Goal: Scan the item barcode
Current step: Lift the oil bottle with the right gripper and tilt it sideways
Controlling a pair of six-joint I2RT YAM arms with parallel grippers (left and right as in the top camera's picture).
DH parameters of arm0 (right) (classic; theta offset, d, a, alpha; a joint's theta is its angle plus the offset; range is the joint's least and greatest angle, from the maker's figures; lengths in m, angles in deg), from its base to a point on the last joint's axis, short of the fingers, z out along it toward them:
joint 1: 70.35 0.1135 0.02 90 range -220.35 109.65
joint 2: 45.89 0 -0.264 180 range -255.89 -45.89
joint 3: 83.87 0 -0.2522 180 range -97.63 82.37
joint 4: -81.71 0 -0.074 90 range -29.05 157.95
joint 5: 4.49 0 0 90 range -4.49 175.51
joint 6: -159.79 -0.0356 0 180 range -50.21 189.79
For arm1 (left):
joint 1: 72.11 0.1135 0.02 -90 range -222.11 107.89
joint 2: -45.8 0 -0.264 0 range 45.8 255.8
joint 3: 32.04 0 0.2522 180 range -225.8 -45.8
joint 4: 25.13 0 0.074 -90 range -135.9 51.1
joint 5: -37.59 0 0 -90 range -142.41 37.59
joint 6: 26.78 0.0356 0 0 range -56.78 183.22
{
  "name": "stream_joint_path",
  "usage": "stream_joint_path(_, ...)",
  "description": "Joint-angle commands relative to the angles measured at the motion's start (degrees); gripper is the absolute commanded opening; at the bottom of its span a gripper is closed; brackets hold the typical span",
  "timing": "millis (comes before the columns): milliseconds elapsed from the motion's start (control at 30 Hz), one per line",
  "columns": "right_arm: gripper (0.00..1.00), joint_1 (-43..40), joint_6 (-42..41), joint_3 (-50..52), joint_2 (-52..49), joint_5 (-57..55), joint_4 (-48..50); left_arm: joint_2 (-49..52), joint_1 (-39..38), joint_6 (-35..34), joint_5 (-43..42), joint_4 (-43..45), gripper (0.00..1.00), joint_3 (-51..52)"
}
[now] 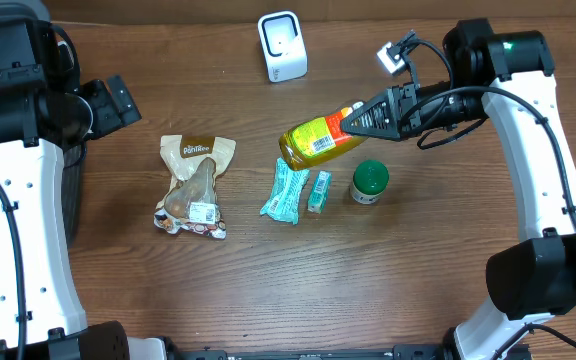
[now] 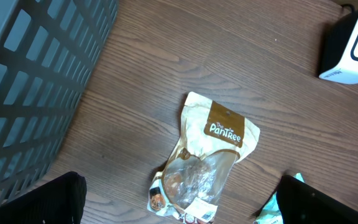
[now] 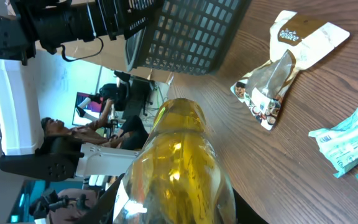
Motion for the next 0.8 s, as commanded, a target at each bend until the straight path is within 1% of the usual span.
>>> stream_joint_path(0,0.21,0.2,-2.2,-1.1,0.8,2.0,0.0,0.2,0.1,0.7,0.0,0.0,1.0,-0.3)
stream_joint_path(167,0.21,0.2,-4.1,-0.3,0.8,1.8,0.0,0.2,0.1,0.7,0.0,0.0,0.99,-0.3)
stream_joint_path(267,0.14,0.2,-5.0,0.7,1.2,2.1,0.0,0.2,0.1,0.7,0.0,0.0,1.0,-0.3)
stream_joint_path(433,0.15,-3.1,-5.1,3.5,7.5,1.9,0.0,0.2,0.1,0.7,0.0,0.0,1.0,-0.3)
stream_joint_path(533,0.15,-4.2,-4.7,7.4,13.6,0.0,0.0,0.2,0.1,0.7,0.0,0.0,1.0,-0.3)
stream_joint_path(633,0.15,-4.2,-3.5,11.9,16.7,-0.2,0.1,0.2,0.1,0.7,0.0,0.0,1.0,-0.3)
stream_joint_path(733,0.15,-4.2,-3.1,17.9,18.6,1.6,2.1,0.2,0.1,0.7,0.0,0.0,1.0,-0.3)
stream_joint_path(767,0.15,-4.2,-1.3,21.2,19.1,4.7,3.5,0.2,0.1,0.7,0.0,0.0,1.0,-0.3)
